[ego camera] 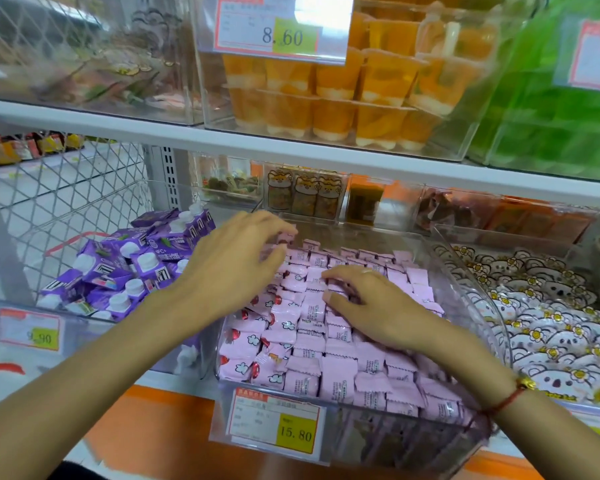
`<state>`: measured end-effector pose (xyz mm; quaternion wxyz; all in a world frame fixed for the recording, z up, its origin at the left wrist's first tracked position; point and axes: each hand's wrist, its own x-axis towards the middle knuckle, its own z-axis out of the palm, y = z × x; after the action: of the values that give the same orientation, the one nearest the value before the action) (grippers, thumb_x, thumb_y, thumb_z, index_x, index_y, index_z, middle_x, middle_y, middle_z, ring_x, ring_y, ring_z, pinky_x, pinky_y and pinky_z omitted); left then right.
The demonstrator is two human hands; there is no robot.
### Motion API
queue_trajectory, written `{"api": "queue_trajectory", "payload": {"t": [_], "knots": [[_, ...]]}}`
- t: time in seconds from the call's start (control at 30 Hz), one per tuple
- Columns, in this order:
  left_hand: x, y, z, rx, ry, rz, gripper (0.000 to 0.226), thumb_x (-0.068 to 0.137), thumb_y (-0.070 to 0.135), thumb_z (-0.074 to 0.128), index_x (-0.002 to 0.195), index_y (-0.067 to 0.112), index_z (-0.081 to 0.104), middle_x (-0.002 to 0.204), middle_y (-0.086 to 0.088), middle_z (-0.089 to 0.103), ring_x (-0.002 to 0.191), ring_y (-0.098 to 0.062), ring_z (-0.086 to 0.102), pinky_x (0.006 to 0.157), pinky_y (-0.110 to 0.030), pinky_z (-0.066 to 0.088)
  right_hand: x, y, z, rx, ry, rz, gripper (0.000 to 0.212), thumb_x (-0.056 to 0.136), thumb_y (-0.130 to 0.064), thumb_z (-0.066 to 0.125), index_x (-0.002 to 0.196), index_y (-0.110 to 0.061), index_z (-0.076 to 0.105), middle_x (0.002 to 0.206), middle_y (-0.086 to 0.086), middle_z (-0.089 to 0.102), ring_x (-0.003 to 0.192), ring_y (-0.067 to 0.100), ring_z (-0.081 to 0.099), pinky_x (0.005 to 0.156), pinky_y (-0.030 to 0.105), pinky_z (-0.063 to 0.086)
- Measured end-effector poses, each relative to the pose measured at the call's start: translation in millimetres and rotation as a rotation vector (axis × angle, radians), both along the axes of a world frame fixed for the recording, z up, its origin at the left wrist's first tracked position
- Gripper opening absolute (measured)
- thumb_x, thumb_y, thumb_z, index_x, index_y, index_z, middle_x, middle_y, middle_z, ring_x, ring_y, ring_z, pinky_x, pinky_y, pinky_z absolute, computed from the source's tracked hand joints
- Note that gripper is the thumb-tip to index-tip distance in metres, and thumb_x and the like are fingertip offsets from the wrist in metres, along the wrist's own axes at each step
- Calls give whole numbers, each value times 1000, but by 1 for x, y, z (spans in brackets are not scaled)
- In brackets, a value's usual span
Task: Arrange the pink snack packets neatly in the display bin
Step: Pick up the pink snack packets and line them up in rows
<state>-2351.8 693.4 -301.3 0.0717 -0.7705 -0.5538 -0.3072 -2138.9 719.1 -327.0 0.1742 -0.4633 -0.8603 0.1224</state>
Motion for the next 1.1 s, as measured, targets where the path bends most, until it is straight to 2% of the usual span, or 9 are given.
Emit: {"api": "queue_trajectory", "payload": {"t": [0.13, 0.23, 0.33, 0.47, 0.63, 0.7, 0.8, 0.97, 1.1], "knots": [[-13, -26, -6, 27, -258, 43, 34, 87, 32, 55, 121, 34, 57, 99, 18, 54, 72, 20, 48, 62, -7, 31, -17, 8, 14, 85, -8, 42, 40, 99, -33, 41, 137, -21, 44, 143, 2, 45, 124, 20, 45, 101, 37, 40], [-17, -33, -17, -76, -310, 82, 35, 86, 35, 58, 121, 31, 57, 96, 20, 56, 63, 25, 48, 63, -20, 35, -35, 16, 8, 77, -157, 115, 38, 101, -34, 36, 129, -12, 49, 129, 7, 52, 114, 25, 49, 90, 35, 42], [-18, -32, -27, -166, -370, 74, 27, 88, 36, 57, 114, 36, 59, 92, 26, 59, 80, 12, 58, 65, -18, 39, -35, 20, 3, 39, -235, 142, 42, 102, -34, 32, 136, -14, 48, 134, 3, 48, 121, 22, 44, 98, 34, 38], [-22, -31, -30, -200, -425, 48, 26, 87, 40, 56, 113, 40, 60, 93, 28, 61, 86, 16, 55, 63, -8, 36, -30, 22, 9, -27, -211, 181, 42, 101, -36, 36, 134, -17, 52, 134, -1, 50, 121, 16, 44, 103, 33, 36], [-23, -33, -29, -219, -466, 11, 27, 89, 43, 56, 114, 37, 62, 99, 24, 64, 90, 15, 55, 65, 1, 35, -39, 44, 34, -266, -119, 139, 37, 99, -32, 43, 89, -5, 67, 105, 15, 67, 83, 25, 63, 77, 27, 51], [-23, -34, -28, -226, -457, 22, 28, 90, 41, 55, 117, 35, 61, 104, 19, 64, 90, 10, 57, 67, 2, 35, -42, 57, 39, -200, -92, 73, 24, 96, -28, 50, 93, -12, 68, 106, 7, 69, 81, 14, 62, 74, 22, 47], [-23, -33, -28, -253, -467, 42, 28, 91, 37, 57, 118, 35, 60, 104, 14, 66, 96, 1, 59, 69, -4, 38, -50, 73, 29, -81, -202, -3, 21, 91, -26, 60, 104, -12, 67, 96, 1, 64, 82, 13, 55, 69, 26, 42], [-23, -32, -27, -270, -474, 47, 28, 89, 31, 58, 117, 34, 59, 100, 10, 67, 98, -5, 60, 81, -26, 45, -56, 82, 23, -99, -199, 5, 13, 87, -18, 63, 92, -10, 73, 95, -1, 70, 68, 1, 55, 60, 14, 39], [-22, -32, -28, -257, -493, 62, 28, 86, 28, 58, 113, 35, 61, 82, 19, 64, 86, 8, 58, 68, -13, 40, -52, 77, 23, -63, -111, 25, 13, 87, -20, 65, 86, -12, 74, 80, -8, 69, 60, -5, 52, 55, 10, 35]]}}
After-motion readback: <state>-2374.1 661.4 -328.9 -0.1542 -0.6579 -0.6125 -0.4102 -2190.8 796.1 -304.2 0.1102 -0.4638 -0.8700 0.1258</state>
